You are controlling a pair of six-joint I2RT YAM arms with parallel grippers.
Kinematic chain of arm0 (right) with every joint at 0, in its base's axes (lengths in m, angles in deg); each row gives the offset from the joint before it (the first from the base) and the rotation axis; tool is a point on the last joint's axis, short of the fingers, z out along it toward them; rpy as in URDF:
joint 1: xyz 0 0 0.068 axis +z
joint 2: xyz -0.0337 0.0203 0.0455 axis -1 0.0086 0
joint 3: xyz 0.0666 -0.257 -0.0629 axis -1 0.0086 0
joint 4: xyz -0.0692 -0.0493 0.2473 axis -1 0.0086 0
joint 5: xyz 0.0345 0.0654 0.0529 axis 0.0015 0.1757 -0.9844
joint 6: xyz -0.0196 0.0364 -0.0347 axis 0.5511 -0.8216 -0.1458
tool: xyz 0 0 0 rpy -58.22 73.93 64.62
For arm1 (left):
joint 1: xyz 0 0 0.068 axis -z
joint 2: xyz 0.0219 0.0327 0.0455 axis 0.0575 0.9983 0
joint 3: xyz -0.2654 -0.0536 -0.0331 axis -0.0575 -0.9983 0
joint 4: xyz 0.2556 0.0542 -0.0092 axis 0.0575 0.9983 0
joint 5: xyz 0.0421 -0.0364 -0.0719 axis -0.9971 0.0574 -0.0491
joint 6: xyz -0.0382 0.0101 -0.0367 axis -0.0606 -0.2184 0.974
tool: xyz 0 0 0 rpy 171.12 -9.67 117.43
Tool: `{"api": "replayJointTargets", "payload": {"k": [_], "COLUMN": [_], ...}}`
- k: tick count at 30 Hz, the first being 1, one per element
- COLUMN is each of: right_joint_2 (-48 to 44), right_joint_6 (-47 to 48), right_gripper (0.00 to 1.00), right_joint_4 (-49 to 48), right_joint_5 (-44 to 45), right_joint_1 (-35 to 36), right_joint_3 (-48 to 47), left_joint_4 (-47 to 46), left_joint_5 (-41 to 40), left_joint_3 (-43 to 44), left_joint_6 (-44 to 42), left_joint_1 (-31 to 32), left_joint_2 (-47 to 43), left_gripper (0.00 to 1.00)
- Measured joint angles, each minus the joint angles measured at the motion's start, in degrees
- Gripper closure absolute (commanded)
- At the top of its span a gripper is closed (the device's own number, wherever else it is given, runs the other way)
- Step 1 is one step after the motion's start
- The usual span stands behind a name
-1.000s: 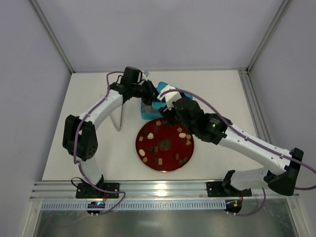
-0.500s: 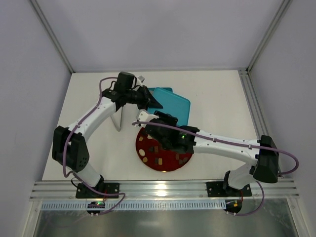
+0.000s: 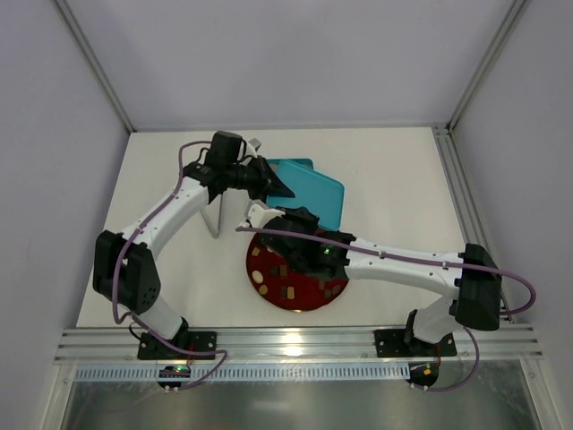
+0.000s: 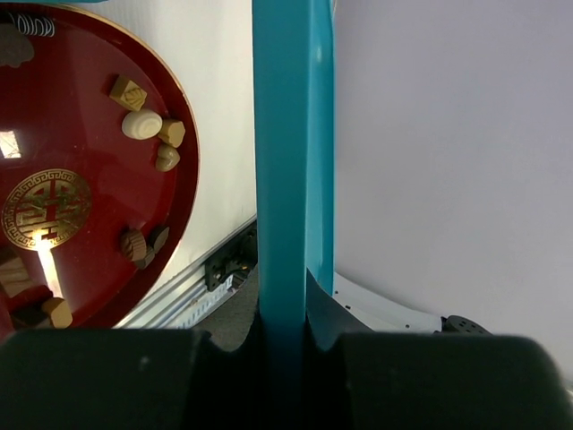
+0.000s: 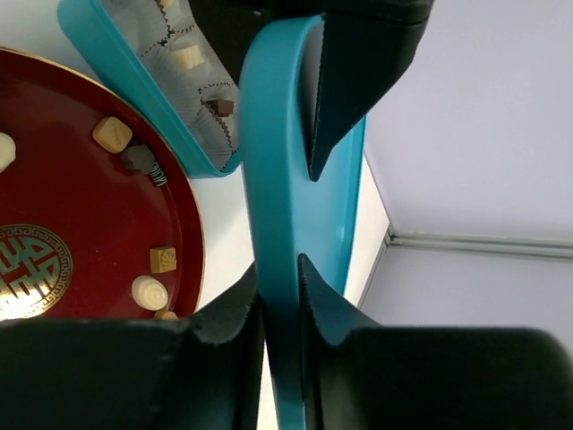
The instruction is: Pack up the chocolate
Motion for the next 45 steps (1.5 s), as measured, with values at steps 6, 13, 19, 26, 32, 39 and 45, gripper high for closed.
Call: {"api": "replayJointTargets", "payload": {"k": [6,13,19,26,32,39,45], "right_joint_2": [0.61,0.76,0.76,0.61,0.13,-0.46,0.39], "right_joint_6": [1.79,1.86,2.27,2.10,-0.02,-8.13,-18.53], "right_gripper": [0.96,0.96,0.96,0.96,0.96,0.96,0.96], "right_joint_4": [-1.16,-1.75,-1.73,-0.72,2.99,10.88,12.72], "right_joint_5": [0.66,1.53,2.73,3.02,1.53,-13.73,-37.66], "right_joint_1": [0.28,0.24,0.11,0.11,-0.44,-8.68,-26.29], "right_joint_3": [0.59,0.59,0.57,-0.31,-3.61,-13.33,-23.69], "left_joint_4": [0.11,0.02,0.02,-0.13,-0.11,0.39,2.08], "left_joint_5": [0.04,0.96,0.94,-0.74,-3.41,-9.05,-14.86], "left_joint_3": [0.00,0.17,1.99,6.23,11.34,15.04,15.50], "left_joint_6": [-0.09,-1.42,-2.75,-3.91,-5.33,-7.32,-9.18], "left_joint_1": [-0.17,-0.24,-0.92,-4.24,-8.22,-13.77,-17.42], "left_joint_2": [-0.04,-0.22,-0.22,-0.20,1.14,3.96,4.11], "left_gripper": [0.94,0.41,0.15,0.10,0.10,0.10,0.12]}}
